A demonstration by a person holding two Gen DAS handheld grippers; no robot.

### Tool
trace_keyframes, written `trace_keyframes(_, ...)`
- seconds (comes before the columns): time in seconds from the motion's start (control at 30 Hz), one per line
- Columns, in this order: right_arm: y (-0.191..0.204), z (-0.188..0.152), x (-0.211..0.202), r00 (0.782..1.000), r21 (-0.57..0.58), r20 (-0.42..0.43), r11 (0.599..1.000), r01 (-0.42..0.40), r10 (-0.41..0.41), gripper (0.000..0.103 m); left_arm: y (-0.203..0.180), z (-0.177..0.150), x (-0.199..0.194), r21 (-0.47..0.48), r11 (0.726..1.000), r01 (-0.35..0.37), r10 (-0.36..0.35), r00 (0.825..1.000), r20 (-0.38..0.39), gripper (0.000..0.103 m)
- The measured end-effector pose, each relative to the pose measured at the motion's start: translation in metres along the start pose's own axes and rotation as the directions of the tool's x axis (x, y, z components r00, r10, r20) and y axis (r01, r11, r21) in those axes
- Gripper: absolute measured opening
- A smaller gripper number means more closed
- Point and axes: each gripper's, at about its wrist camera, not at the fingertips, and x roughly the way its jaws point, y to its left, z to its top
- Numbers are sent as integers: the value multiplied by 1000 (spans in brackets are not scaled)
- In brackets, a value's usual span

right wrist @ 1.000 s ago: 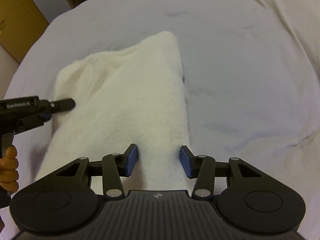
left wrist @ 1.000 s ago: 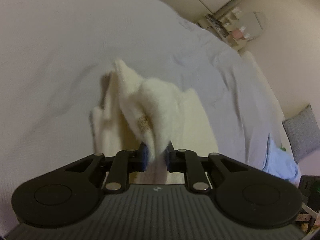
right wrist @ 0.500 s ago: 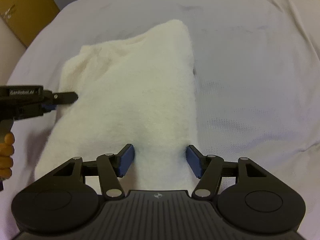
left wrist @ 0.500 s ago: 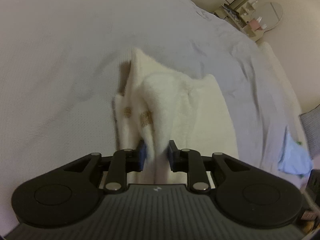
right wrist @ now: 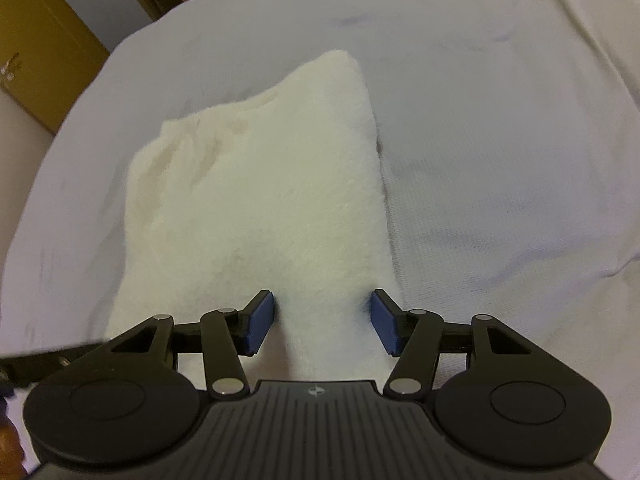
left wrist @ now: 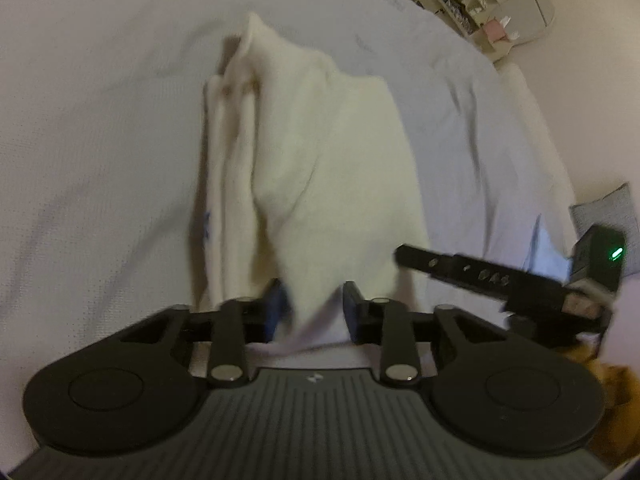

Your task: Fold clothes

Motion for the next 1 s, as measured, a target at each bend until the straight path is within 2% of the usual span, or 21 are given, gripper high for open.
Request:
trace_keyframes(0.1,4,-3,2,1000,-16,-4,1000,21,-22,57,2,-3,6,3,999,-39,40,999,-12,12)
trace_keyframes(0.2,7,-2,1,999,-39,5,998,39,-39,57,4,-4,8,2,999,-45,45,999,-12,12)
trace_keyframes(0.3,3,-5,-17,994,-26,101,998,49,-46,45,10,-9,16,5,998,-62,62,998,-28,13)
trace_keyframes(0.37,0,-7,-22,990,-43,131,998,48,-42,44,9,-10,25,-14,997,-76,75,997,-30,13)
trace_keyframes(0.4,-4,-9,-16,994,-46,105,998,40,-35,39,9,-12,24,-18,996,-84,84,996,-27,13)
trace_keyframes(0.5,-17,-12,3,999,-37,42,999,20,-19,40,4,-15,18,-32,993,-112,111,994,-21,14)
trace_keyframes(0.57,-22,-8,-6,998,-24,59,1000,-11,13,39,-6,-9,1,-24,992,-127,127,992,-6,13)
trace_keyframes(0.67,-25,-3,-23,993,-26,105,998,-49,52,38,-25,1,-30,37,989,-147,145,988,55,11)
trace_keyframes(0.73,-30,1,-23,992,-40,102,997,-69,72,38,-36,9,-38,74,988,-137,131,988,80,12)
trace_keyframes(0.8,-35,4,-10,995,-52,47,995,-84,87,38,-43,15,-32,105,986,-129,121,989,81,13)
trace_keyframes(0.87,-37,6,-1,995,-80,13,992,-95,96,40,-42,17,-6,135,979,-154,151,988,34,13)
trace_keyframes(0.93,-36,10,1,994,-137,-12,984,-112,111,41,-40,17,17,149,966,-212,213,977,8,11)
trace_keyframes(1.0,-38,18,-2,990,-190,-35,972,-142,137,40,-37,24,18,121,968,-218,219,976,9,11)
